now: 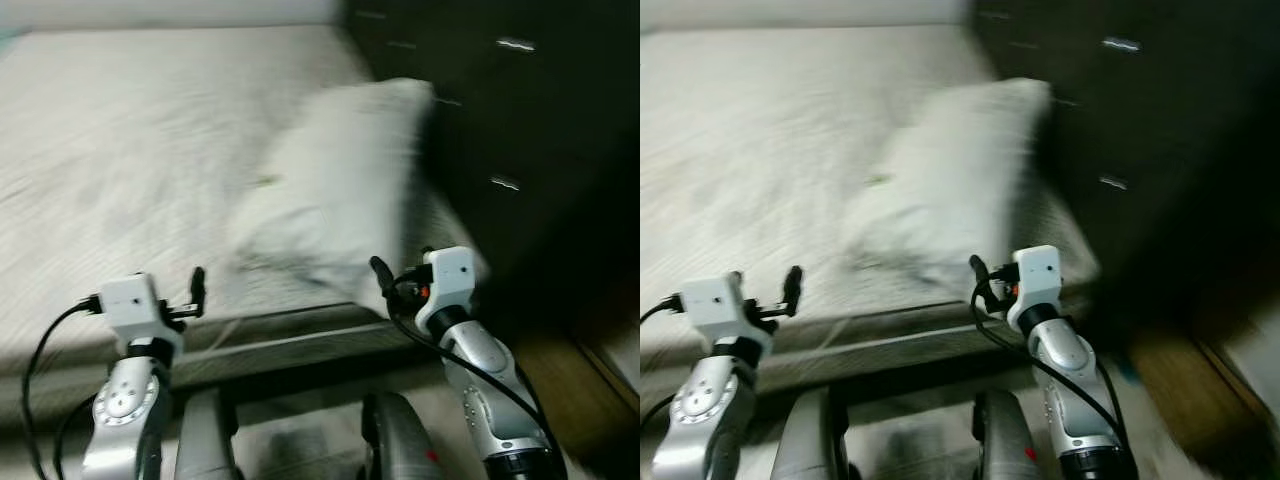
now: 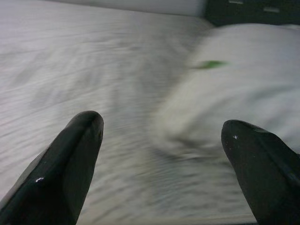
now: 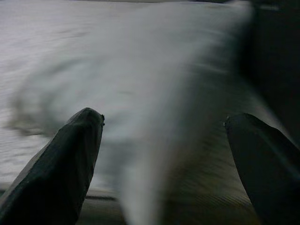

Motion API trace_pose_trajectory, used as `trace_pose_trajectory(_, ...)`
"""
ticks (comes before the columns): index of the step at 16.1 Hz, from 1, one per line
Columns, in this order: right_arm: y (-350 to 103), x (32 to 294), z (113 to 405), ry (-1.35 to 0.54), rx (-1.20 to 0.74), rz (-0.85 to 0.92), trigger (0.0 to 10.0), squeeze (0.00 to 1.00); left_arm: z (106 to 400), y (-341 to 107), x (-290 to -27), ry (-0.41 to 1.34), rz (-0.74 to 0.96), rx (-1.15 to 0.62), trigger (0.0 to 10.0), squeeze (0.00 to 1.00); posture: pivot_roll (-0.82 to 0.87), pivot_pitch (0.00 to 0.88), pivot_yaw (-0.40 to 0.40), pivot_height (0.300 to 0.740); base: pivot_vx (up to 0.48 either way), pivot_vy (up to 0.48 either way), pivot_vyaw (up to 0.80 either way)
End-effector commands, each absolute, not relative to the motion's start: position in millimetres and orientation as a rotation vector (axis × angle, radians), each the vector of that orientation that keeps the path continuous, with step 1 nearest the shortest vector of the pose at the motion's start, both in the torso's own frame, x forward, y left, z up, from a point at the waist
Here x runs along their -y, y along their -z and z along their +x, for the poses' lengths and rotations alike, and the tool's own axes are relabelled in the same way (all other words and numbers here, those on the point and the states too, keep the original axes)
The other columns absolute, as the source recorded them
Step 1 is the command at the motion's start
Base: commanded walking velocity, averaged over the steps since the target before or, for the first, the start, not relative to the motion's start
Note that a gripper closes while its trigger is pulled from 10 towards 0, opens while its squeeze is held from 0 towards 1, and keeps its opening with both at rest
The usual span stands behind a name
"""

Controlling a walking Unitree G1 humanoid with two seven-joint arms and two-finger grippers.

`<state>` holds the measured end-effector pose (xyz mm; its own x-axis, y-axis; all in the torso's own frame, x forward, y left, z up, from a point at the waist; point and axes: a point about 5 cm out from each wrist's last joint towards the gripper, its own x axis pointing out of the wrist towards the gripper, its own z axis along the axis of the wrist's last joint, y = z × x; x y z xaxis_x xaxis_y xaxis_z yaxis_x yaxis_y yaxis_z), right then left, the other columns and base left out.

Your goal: Clean up the room

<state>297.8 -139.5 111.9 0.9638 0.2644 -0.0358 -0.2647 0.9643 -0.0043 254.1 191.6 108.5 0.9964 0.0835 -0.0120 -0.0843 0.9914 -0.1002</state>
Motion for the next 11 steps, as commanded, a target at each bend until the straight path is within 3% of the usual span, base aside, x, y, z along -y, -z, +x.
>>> trace_pose_trajectory(1,-113.2,141.2,298.4,-0.256,-0.031,-0.007,10.0,0.0,254.5,-110.7,-190.5,-0.083,-0.091,0.002,10.0,0.0,-0.12,0.12,-0.033,0.586,0.0,0.0,-0.44)
trace_pose_trajectory(6,-113.9,140.9,298.6,-0.26,-0.025,-0.012,10.0,0.0,254.5,-110.8,-190.5,-0.083,-0.091,0.002,10.0,0.0,-0.12,0.12,-0.033,0.586,0.0,0.0,0.0)
trace_pose_trajectory(8,-114.0,141.0,299.5,-0.259,-0.032,-0.001,10.0,0.0,255.8,-111.7,-190.3,-0.085,-0.09,0.004,10.0,0.0,-0.12,0.127,-0.036,0.586,0.0,0.0,-0.8)
trace_pose_trajectory(11,-116.0,138.8,299.6,-0.274,-0.013,-0.033,10.0,0.0,257.0,-112.2,-189.9,-0.082,-0.089,0.004,10.0,0.0,-0.12,0.13,-0.034,0.586,0.0,0.0,0.0)
